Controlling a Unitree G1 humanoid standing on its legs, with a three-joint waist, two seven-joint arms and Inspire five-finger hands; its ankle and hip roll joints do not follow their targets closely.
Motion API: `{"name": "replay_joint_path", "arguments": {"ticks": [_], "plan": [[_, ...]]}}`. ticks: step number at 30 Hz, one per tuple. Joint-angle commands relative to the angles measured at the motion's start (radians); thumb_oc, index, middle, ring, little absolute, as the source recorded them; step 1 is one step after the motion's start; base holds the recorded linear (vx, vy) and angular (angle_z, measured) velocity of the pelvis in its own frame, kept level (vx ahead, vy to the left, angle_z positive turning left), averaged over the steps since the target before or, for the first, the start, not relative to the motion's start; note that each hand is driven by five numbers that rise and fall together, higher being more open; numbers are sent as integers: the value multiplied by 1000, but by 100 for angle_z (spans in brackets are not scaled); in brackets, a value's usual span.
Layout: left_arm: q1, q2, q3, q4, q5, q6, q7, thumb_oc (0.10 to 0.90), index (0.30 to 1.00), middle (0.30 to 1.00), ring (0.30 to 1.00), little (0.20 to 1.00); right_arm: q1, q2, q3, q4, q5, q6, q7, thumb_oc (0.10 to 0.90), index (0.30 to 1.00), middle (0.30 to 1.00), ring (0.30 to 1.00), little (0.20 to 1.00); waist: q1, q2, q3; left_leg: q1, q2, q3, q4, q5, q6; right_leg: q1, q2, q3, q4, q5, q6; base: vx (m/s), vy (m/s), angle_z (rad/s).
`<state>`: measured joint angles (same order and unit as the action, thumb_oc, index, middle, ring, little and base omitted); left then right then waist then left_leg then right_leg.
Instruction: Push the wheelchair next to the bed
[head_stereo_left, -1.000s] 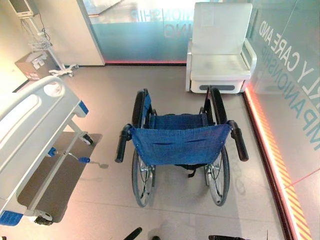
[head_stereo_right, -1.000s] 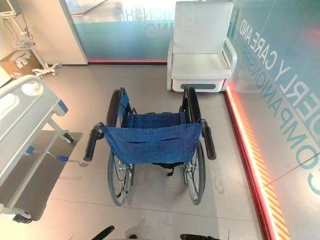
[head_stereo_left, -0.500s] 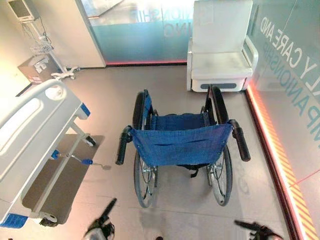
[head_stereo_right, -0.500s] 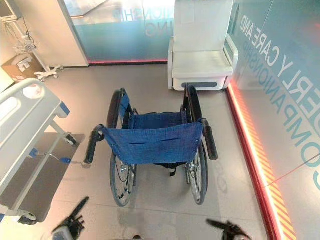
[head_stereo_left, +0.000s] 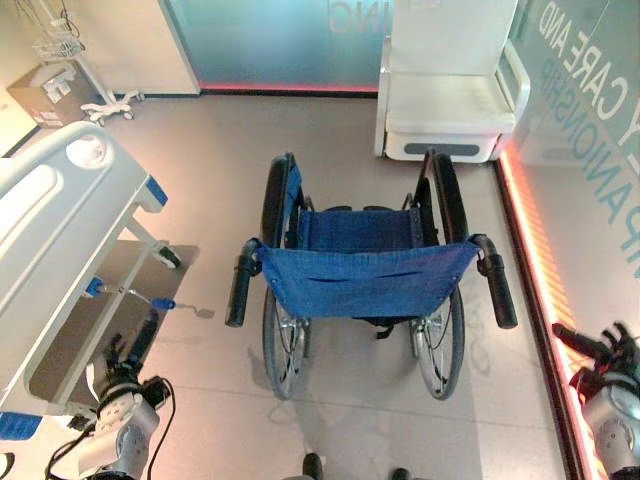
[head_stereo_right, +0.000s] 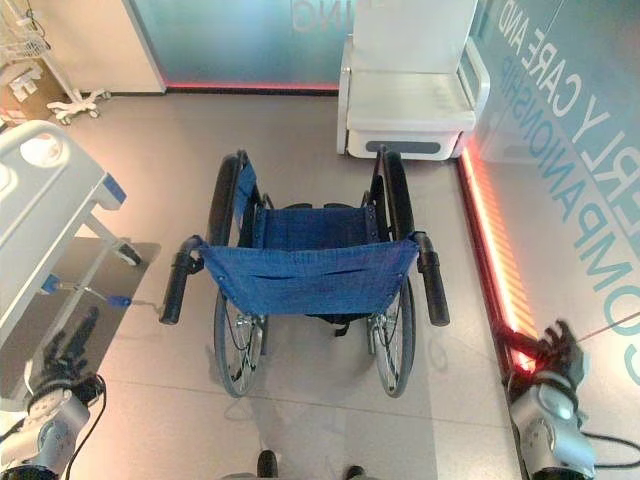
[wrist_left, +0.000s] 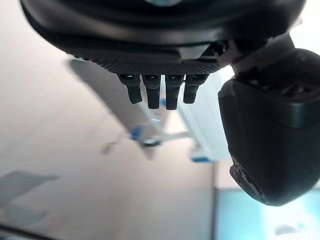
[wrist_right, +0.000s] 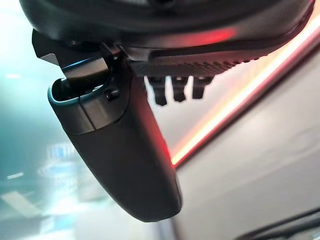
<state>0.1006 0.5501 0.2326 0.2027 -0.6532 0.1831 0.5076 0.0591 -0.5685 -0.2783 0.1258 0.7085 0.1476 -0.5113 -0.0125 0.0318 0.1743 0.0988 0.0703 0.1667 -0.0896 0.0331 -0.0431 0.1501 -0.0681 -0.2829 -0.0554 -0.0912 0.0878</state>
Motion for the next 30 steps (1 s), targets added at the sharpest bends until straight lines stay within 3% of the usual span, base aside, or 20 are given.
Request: {"name": "replay_joint_path", "arguments": {"ticks": [1,5,8,10,14,18,23,30], "plan": [[-85,174,99,-166,114,-52,38,800,900,900,900,900,-99,-98,-41,-185,-107,-91,-73,800,900,900,900,900,8,-16,-36,-5,14,10,2,-34,-19,-41,-55,30,-28,101,27,31,-1,1],[-109,199,99,-262,109,-36,-34,800,900,900,900,900,-131,-118,-23,-275,-114,-79,-31,800,900,900,900,900,13,-18,-36,-5,15,8,2,-34,-21,-39,-54,30,-29,99,27,0,0,0],[-126,228,87,-357,88,18,-155,800,900,900,900,900,-154,-146,-9,-358,-98,-62,12,800,900,900,900,900,19,-20,-34,-6,17,12,2,-34,-22,-40,-53,29,-28,97,29,0,0,0],[-124,235,87,-381,81,31,-176,800,900,900,900,900,-152,-149,-13,-380,-87,-56,21,800,900,900,900,900,20,-20,-35,-6,17,14,2,-35,-23,-40,-52,29,-27,97,30,0,0,0],[-91,259,121,-461,1,51,-286,800,900,900,900,900,-129,-159,-31,-463,38,-27,103,800,900,900,900,900,24,-24,-36,-5,18,22,2,-36,-24,-37,-51,23,-27,95,33,0,0,0],[-35,278,157,-518,21,73,-381,800,900,900,900,900,-84,-149,-46,-526,182,32,172,800,900,900,900,900,24,-29,-36,-6,19,30,2,-35,-25,-40,-51,21,-26,97,36,0,0,0],[28,322,183,-561,-68,151,-516,800,900,900,900,900,-41,-168,-56,-592,283,77,202,800,900,900,900,900,25,-32,-37,-12,17,40,2,-36,-25,-47,-51,17,-27,98,42,-6,0,0],[50,386,161,-586,-76,185,-549,800,900,900,900,900,-37,-208,-20,-630,389,95,184,800,900,900,900,900,25,-30,-37,-17,15,51,2,-31,-26,-54,-51,15,-29,103,47,-4,0,0]]}}
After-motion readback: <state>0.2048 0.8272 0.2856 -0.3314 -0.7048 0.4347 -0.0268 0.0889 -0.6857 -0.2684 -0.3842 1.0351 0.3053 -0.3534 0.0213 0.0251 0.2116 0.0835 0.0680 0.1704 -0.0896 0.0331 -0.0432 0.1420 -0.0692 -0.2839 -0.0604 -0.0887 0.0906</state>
